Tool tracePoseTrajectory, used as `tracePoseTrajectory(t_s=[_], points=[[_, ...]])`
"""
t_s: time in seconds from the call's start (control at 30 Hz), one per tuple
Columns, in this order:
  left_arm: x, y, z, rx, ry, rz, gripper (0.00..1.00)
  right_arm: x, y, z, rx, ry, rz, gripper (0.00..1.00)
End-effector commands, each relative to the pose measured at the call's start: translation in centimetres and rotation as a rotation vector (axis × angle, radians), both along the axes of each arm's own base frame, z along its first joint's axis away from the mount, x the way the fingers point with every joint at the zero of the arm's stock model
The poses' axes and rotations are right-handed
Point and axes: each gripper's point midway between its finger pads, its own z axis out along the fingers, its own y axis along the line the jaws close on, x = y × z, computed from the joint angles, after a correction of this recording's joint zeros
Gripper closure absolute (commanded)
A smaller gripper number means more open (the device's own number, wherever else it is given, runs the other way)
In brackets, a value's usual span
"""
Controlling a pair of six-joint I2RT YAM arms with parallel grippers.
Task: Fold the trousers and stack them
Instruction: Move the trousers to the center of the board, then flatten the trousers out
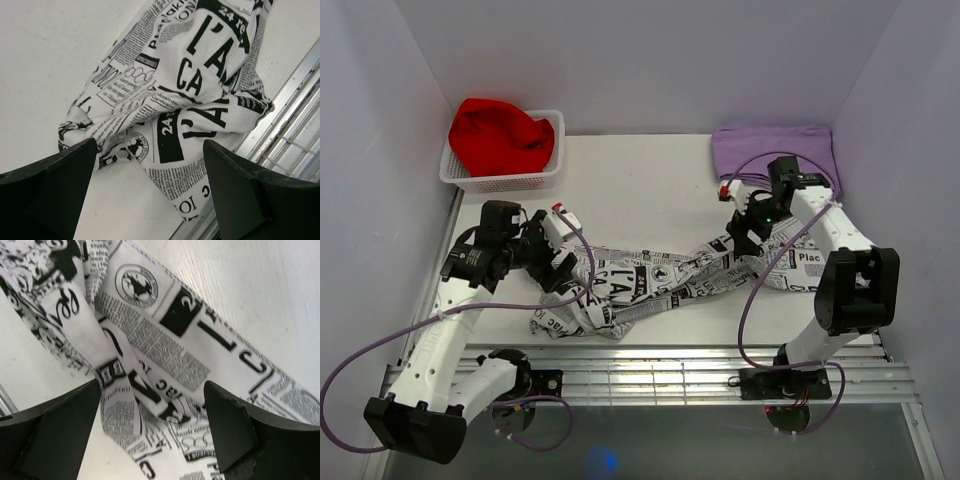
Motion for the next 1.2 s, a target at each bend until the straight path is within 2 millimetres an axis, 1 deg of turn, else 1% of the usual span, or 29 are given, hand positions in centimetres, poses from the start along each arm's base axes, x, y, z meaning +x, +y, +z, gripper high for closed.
tracePoseTrajectory(t_s=[0.0,0.03,0.07,0.1,0.13,0.17,0.2,0.23,0.27,0.3,0.4,0.47,0.57,0.6,0.7,0.73,0.77,0.8,0.83,0.87,0.9,0.93,0.97,1.0,1.03,1.07,1.1,1.13,1.17], points=[[0.9,-0.8,2.1,-0.075,0.034,-0.014,0.02,-1.3,-3.8,2.7,-0.063,-0.032,-0.050,0.11],[2.0,-0.6,2.0,-0.079,0.028,0.011,0.02,-1.7,-4.8,2.4,-0.080,-0.024,-0.062,0.11],[3.2,0.4,1.5,-0.075,0.043,0.065,0.02,-2.4,-7.1,1.5,-0.119,-0.010,-0.093,0.11],[4.7,1.2,-0.2,-0.048,0.101,0.121,0.02,-2.7,-8.1,1.3,-0.141,-0.016,-0.099,0.11],[5.7,2.0,-1.2,-0.034,0.131,0.161,0.02,-3.0,-9.0,0.8,-0.160,-0.011,-0.106,0.11],[7.8,4.0,-3.6,-0.026,0.247,0.234,0.03,-4.0,-11.3,-0.5,-0.207,0.014,-0.120,0.12],[7.5,4.1,-3.8,-0.018,0.258,0.226,0.03,-4.0,-11.3,-0.5,-0.207,0.014,-0.120,0.12],[7.7,4.9,-4.7,-0.006,0.300,0.232,0.03,-4.0,-12.4,-0.9,-0.222,0.014,-0.146,0.12],[8.0,5.1,-6.3,0.015,0.353,0.221,0.03,-4.5,-12.8,-1.6,-0.231,0.028,-0.150,0.11],[8.3,6.8,-7.1,0.055,0.356,0.247,0.03,-4.7,-13.3,-1.9,-0.245,0.032,-0.152,0.11],[8.9,9.5,-9.0,0.130,0.351,0.287,0.03,-4.6,-14.7,-3.3,-0.298,0.014,-0.169,0.11],[9.1,10.5,-10.0,0.182,0.333,0.279,0.03,-4.1,-15.6,-4.4,-0.332,-0.003,-0.178,0.11],[8.3,10.8,-12.0,0.216,0.345,0.237,0.15,-4.3,-15.6,-6.2,-0.333,0.041,-0.174,0.14],[8.2,10.8,-12.4,0.218,0.347,0.231,0.25,-4.2,-15.7,-6.5,-0.334,0.050,-0.187,0.15],[8.4,11.3,-13.8,0.232,0.351,0.241,0.42,-3.5,-16.2,-7.3,-0.350,0.052,-0.197,0.17],[8.8,11.6,-13.9,0.229,0.354,0.247,0.60,-3.4,-16.3,-7.3,-0.348,0.055,-0.199,0.19],[9.2,11.9,-13.7,0.228,0.349,0.254,0.72,-3.2,-16.3,-7.2,-0.347,0.050,-0.199,0.20],[9.9,12.3,-13.5,0.228,0.332,0.268,0.89,-3.0,-16.4,-7.2,-0.347,0.047,-0.200,0.22],[11.4,13.6,-12.6,0.236,0.298,0.307,1.00,-2.8,-16.4,-6.9,-0.349,0.040,-0.202,0.27],[12.4,14.2,-12.0,0.241,0.269,0.323,1.00,-2.7,-16.6,-6.9,-0.353,0.036,-0.203,0.32],[13.5,15.5,-11.2,0.245,0.236,0.355,1.00,-2.7,-16.6,-6.9,-0.356,0.036,-0.200,0.43],[14.5,16.2,-10.5,0.248,0.211,0.368,1.00,-2.7,-16.7,-6.9,-0.359,0.037,-0.202,0.48],[16.6,17.0,-8.5,0.242,0.150,0.381,1.00,-2.8,-16.8,-6.9,-0.361,0.038,-0.202,0.53],[17.7,17.6,-7.3,0.232,0.116,0.397,1.00,-2.7,-16.8,-6.9,-0.360,0.037,-0.204,0.60],[18.5,18.5,-6.2,0.227,0.088,0.418,1.00,-2.8,-16.9,-6.9,-0.361,0.040,-0.208,0.72],[19.4,18.7,-5.1,0.221,0.057,0.421,1.00,-2.6,-17.0,-6.8,-0.359,0.037,-0.214,0.77],[20.8,18.6,-2.6,0.196,-0.003,0.413,1.00,-2.5,-17.1,-6.7,-0.357,0.036,-0.221,0.83],[21.2,18.3,-1.3,0.175,-0.033,0.397,1.00,-2.4,-17.1,-6.5,-0.352,0.029,-0.228,0.92],[21.4,17.9,-0.2,0.159,-0.061,0.378,1.00,-2.0,-17.2,-6.1,-0.345,0.020,-0.241,0.92]])
